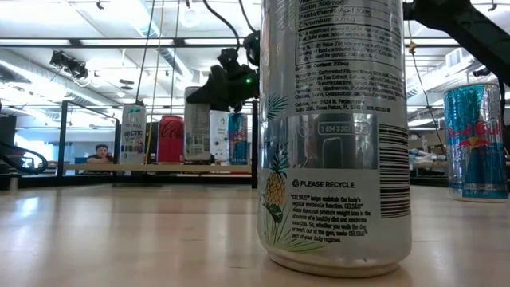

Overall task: Place canned beverage on shelf
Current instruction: Put the white-yellow soda can on the shelf

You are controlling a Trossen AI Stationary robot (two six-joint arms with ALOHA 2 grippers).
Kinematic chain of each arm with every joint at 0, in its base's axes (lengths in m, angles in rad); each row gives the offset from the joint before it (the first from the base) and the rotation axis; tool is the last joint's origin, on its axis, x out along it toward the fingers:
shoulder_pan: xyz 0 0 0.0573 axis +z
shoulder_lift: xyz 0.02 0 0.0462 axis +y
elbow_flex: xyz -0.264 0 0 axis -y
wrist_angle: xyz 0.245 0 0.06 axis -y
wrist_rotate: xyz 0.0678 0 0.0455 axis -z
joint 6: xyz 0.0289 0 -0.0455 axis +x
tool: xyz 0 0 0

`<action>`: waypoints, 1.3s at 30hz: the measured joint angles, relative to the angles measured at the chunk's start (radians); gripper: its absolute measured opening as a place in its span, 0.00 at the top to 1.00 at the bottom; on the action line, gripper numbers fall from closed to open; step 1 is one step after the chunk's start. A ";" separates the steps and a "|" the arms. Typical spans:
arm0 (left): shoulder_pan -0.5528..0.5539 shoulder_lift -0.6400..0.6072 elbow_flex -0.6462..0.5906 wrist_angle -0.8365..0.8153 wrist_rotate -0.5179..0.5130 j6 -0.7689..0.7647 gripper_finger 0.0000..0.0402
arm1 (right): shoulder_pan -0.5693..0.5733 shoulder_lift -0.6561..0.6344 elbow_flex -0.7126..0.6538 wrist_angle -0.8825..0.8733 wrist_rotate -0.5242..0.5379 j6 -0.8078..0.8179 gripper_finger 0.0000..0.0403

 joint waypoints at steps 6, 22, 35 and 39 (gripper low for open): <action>0.000 0.000 0.000 0.000 0.000 0.000 0.21 | 0.000 0.000 0.000 -0.002 -0.007 0.006 0.26; 0.000 0.000 0.000 0.000 0.000 0.003 0.21 | 0.005 -0.001 0.001 -0.036 0.003 -0.025 0.23; 0.000 0.000 0.001 0.000 0.000 0.004 0.21 | 0.006 -0.081 -0.003 -0.025 -0.037 0.068 0.23; 0.000 0.000 0.001 0.000 0.000 0.004 0.21 | 0.020 -0.109 -0.003 -0.024 -0.088 0.100 0.23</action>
